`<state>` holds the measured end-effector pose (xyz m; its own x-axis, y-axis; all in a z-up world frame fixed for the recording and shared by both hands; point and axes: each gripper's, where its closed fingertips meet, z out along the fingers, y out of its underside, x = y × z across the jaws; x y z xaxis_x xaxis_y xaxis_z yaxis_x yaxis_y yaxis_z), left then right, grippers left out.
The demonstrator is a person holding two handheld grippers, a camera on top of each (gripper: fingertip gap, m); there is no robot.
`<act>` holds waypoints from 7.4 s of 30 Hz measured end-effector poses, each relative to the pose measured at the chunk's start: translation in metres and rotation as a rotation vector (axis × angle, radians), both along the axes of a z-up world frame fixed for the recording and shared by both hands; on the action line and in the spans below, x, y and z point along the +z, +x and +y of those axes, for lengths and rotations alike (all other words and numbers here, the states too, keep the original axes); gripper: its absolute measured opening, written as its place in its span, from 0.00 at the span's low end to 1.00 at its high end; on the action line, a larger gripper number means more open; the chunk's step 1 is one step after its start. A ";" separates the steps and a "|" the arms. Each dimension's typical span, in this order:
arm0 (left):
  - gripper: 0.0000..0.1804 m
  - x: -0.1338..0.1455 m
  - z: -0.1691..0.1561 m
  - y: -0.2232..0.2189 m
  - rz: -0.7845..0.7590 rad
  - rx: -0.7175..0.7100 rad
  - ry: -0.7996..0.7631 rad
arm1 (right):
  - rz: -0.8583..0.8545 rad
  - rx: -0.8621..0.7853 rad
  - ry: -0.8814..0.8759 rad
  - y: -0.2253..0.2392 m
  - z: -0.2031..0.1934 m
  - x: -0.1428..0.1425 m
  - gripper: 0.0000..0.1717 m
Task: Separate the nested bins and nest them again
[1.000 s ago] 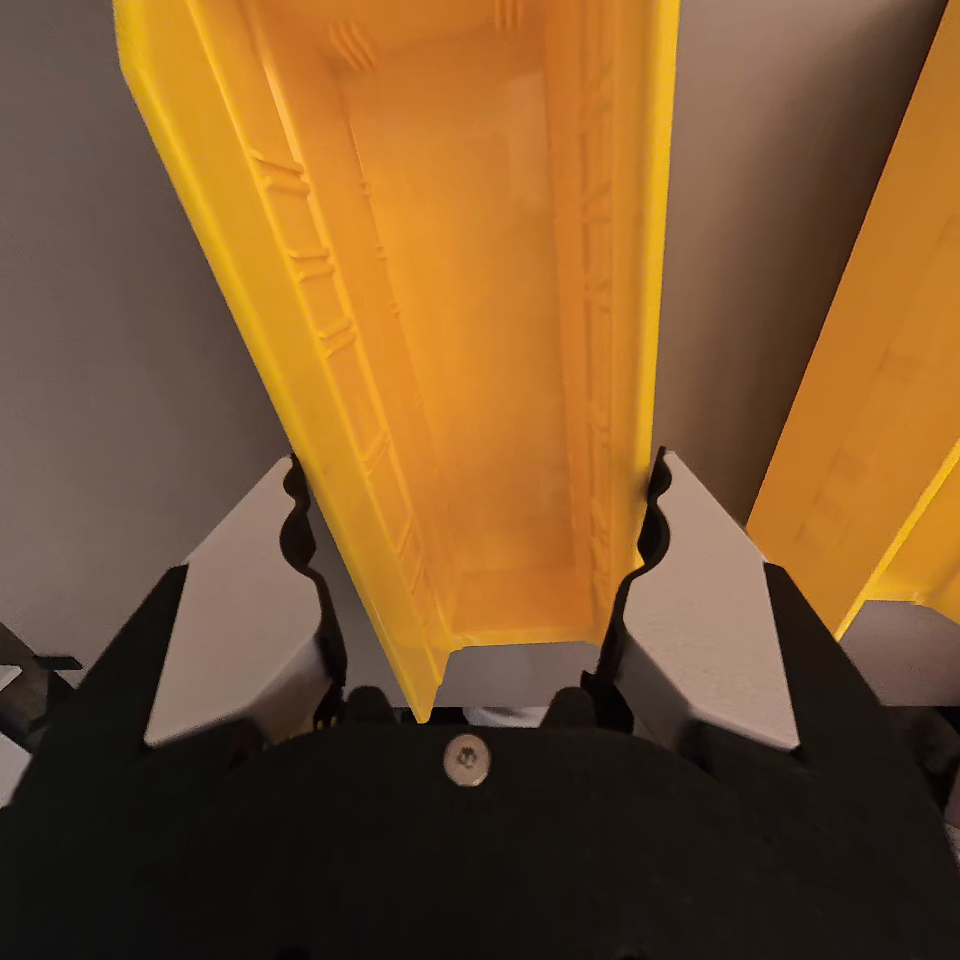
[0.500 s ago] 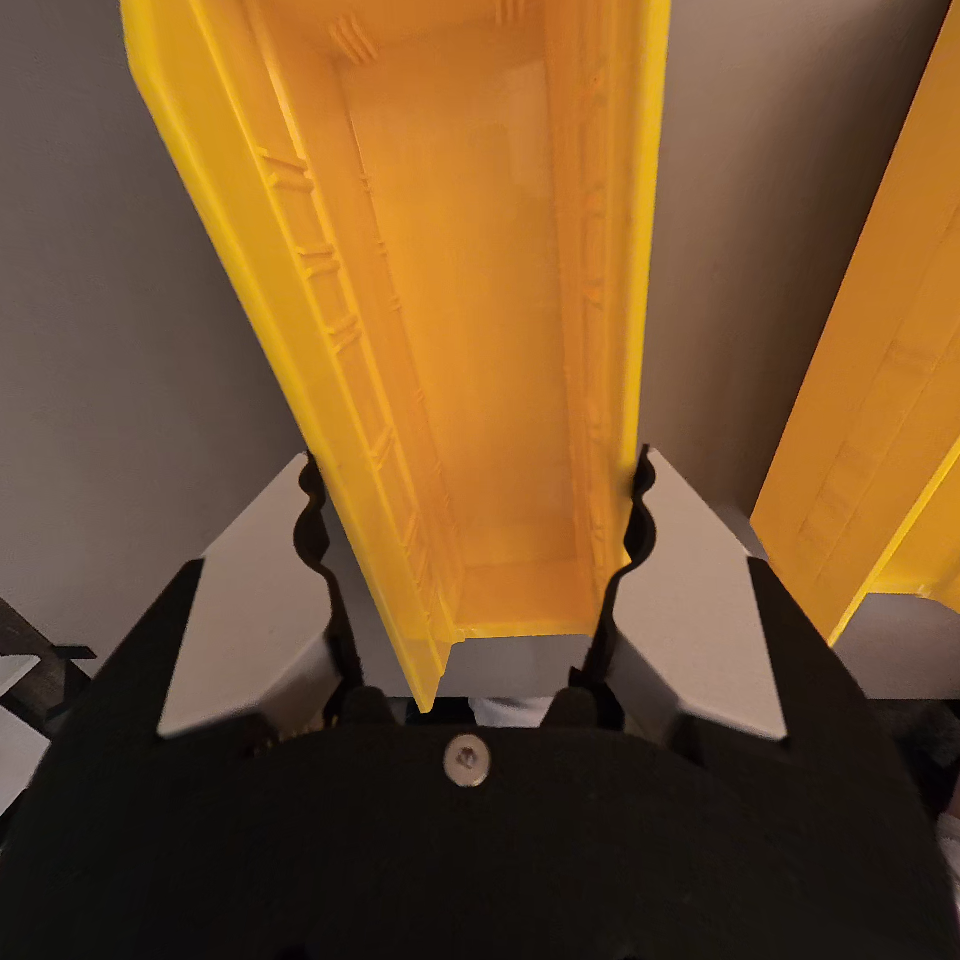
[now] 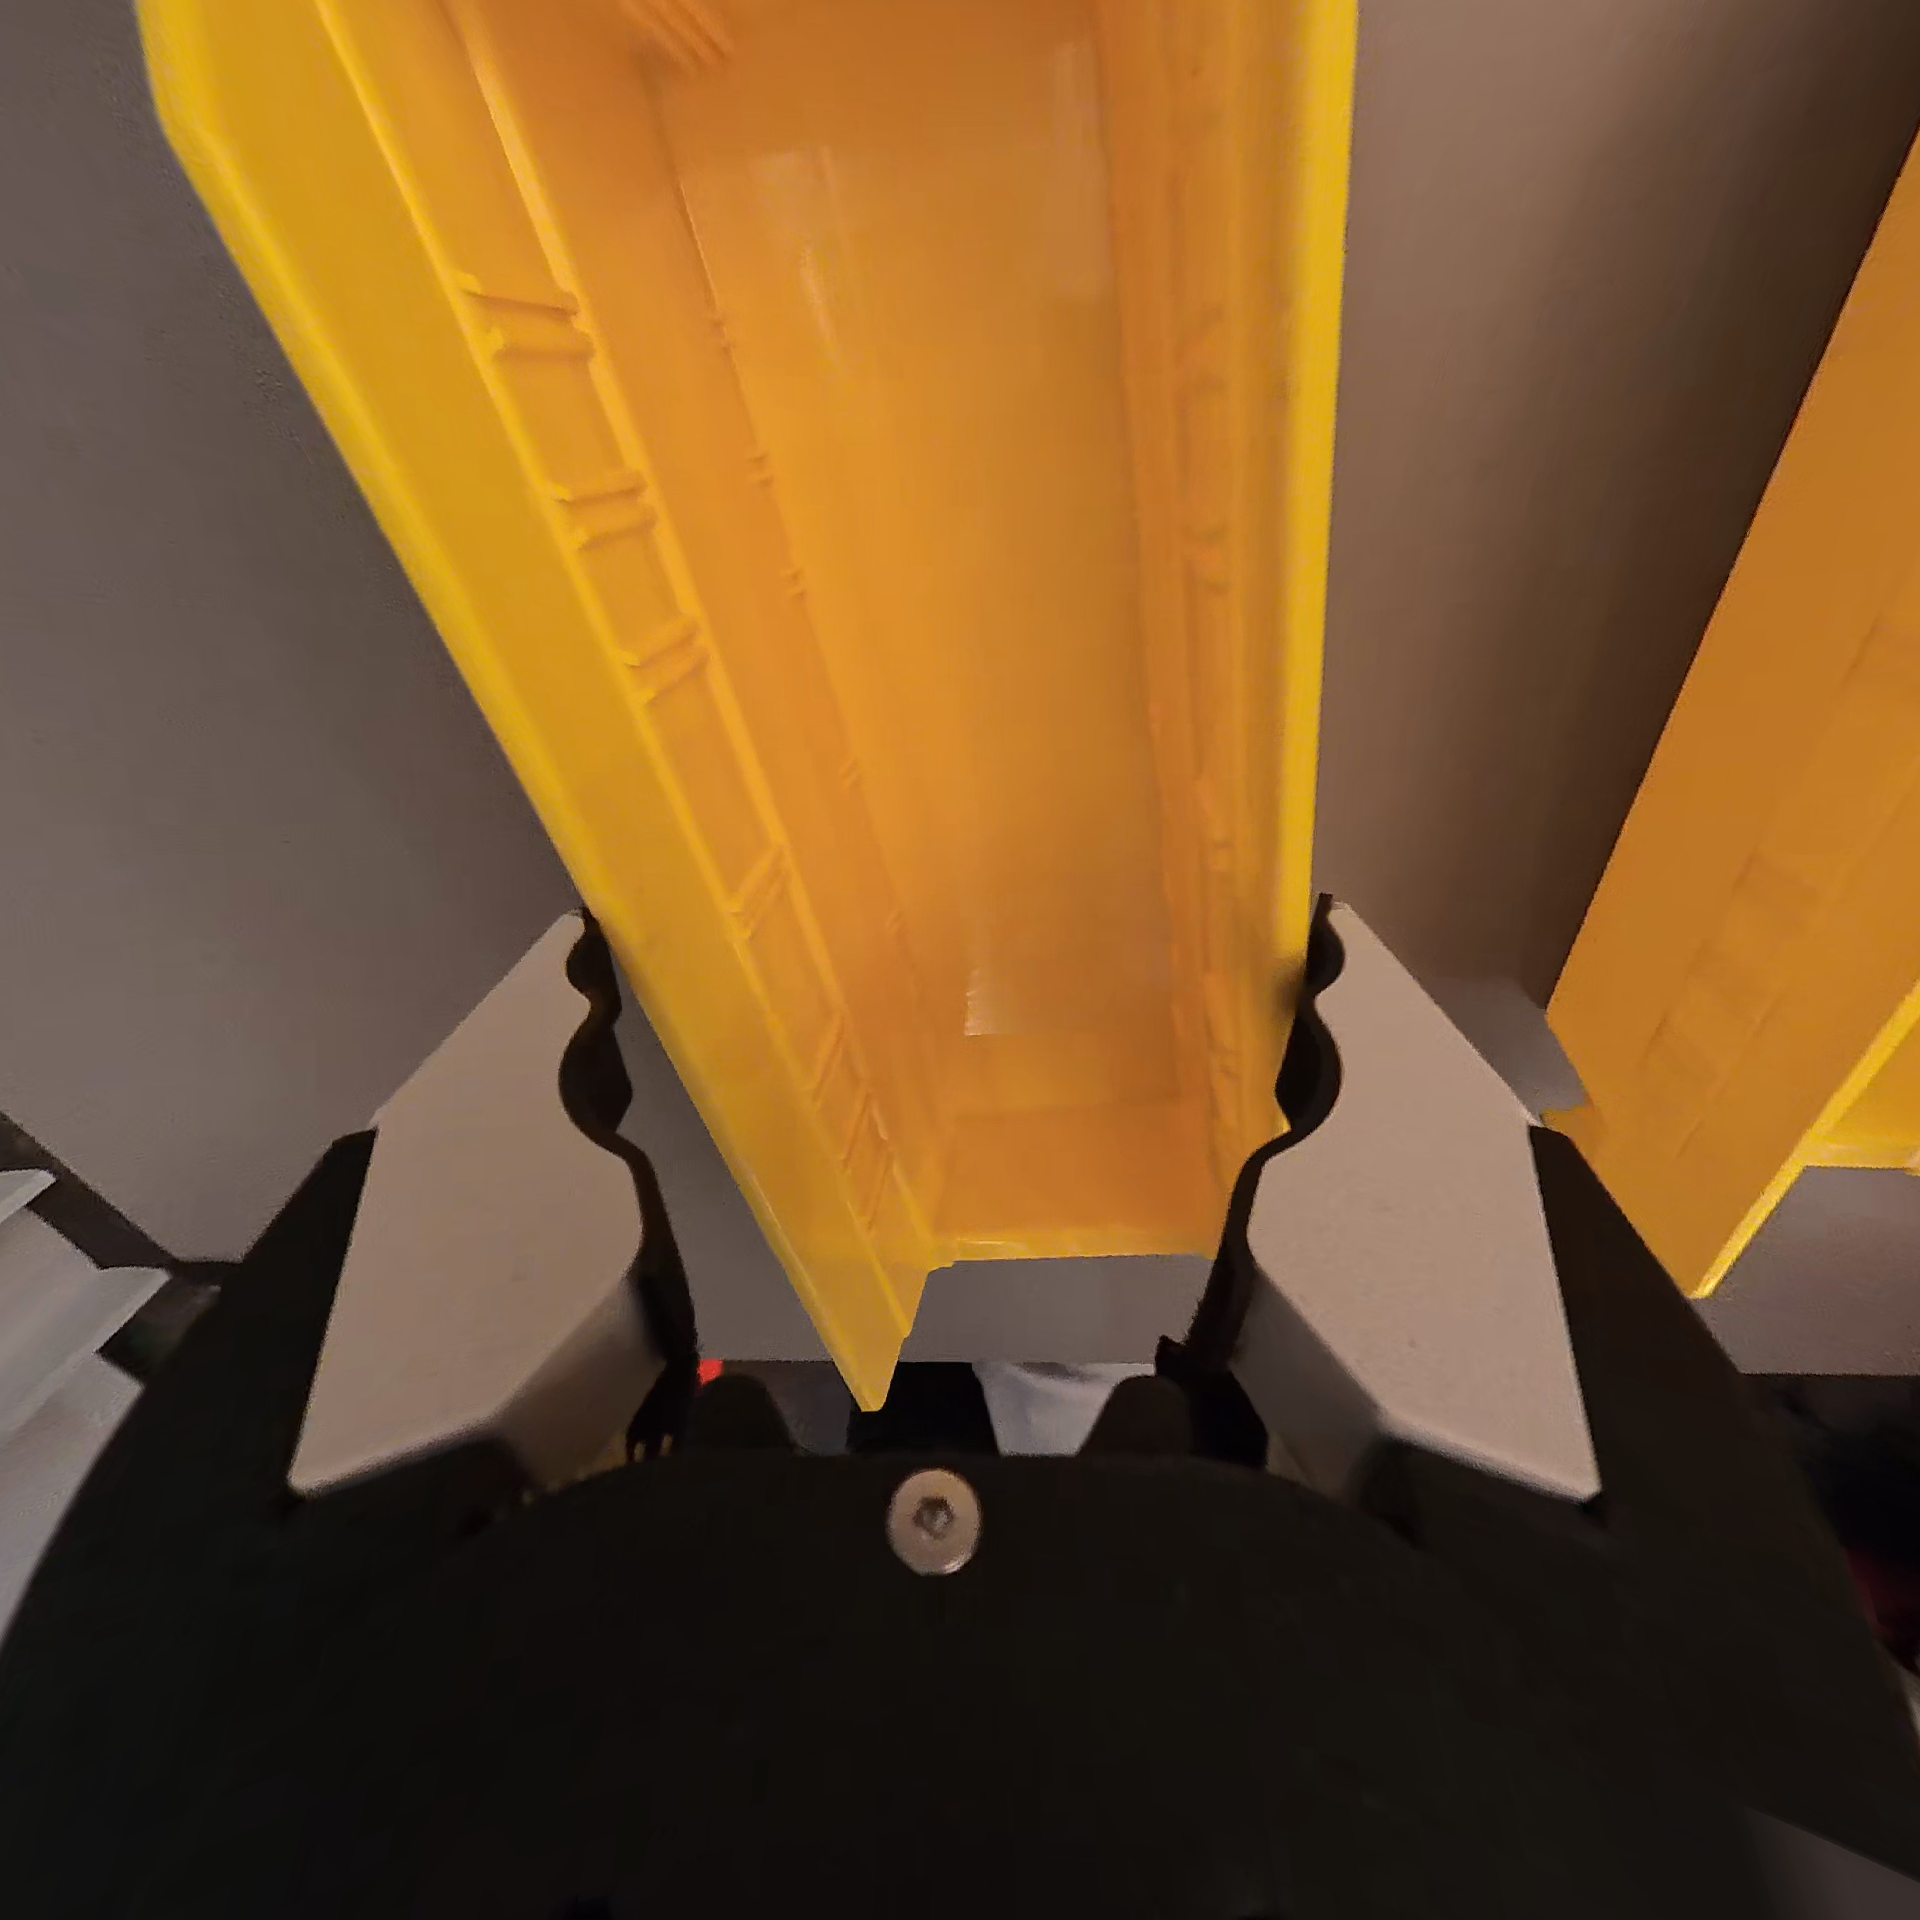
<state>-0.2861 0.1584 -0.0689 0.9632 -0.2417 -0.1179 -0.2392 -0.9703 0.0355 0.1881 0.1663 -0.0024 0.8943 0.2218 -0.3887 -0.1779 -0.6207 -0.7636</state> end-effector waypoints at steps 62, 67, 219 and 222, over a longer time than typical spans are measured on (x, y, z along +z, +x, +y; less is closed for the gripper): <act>0.60 0.123 0.007 0.007 -0.104 -0.032 0.025 | 0.004 0.005 -0.073 0.001 0.003 -0.020 0.51; 0.60 0.153 0.017 -0.022 -0.130 -0.021 0.098 | 0.007 0.003 -0.067 0.002 0.003 -0.018 0.51; 0.63 0.071 -0.031 0.220 -0.039 -0.161 -0.011 | 0.245 0.125 -0.029 -0.009 -0.011 0.009 0.51; 0.63 0.066 -0.029 0.224 -0.041 -0.139 -0.016 | 0.265 0.127 -0.010 -0.007 -0.013 0.014 0.51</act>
<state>-0.0621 0.1298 -0.0025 0.9241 -0.3749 -0.0745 -0.3731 -0.9270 0.0380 0.1813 0.1534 0.0114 0.7267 0.3205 -0.6076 -0.2909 -0.6577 -0.6948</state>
